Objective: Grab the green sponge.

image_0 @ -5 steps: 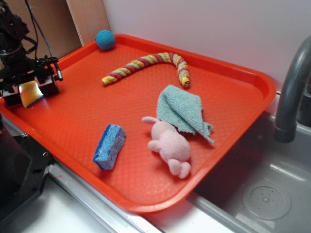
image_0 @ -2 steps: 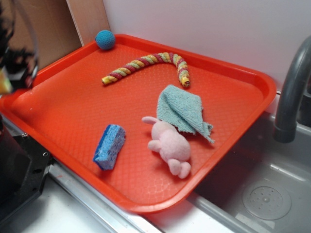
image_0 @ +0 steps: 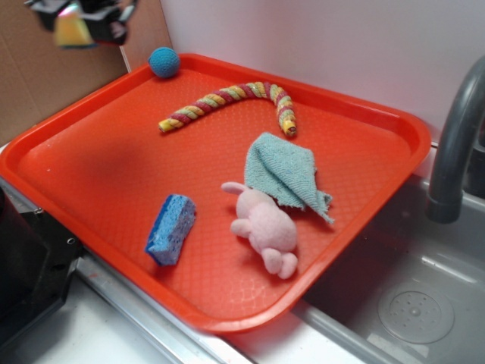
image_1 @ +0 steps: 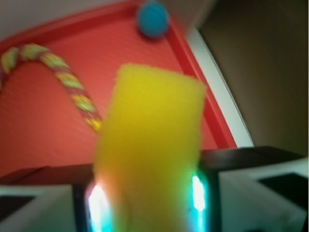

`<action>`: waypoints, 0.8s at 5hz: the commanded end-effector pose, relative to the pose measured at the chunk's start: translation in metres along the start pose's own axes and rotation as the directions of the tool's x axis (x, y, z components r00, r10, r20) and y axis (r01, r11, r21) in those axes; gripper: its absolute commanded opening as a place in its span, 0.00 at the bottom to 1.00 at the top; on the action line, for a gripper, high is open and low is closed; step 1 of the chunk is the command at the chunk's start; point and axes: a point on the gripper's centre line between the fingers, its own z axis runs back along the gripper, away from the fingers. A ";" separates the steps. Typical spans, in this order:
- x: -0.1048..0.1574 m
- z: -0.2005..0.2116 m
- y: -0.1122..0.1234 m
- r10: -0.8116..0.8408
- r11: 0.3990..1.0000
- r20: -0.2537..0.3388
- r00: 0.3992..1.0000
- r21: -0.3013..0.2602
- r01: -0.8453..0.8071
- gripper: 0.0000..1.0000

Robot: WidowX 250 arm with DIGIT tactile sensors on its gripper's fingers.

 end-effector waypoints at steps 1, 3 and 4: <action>0.006 0.047 -0.006 -0.132 0.987 0.079 0.988 -0.082 0.139 0.00; -0.044 0.073 -0.014 -0.189 0.961 0.087 0.978 -0.191 0.202 0.00; -0.047 0.069 -0.012 -0.184 0.965 0.068 0.981 -0.177 0.193 0.00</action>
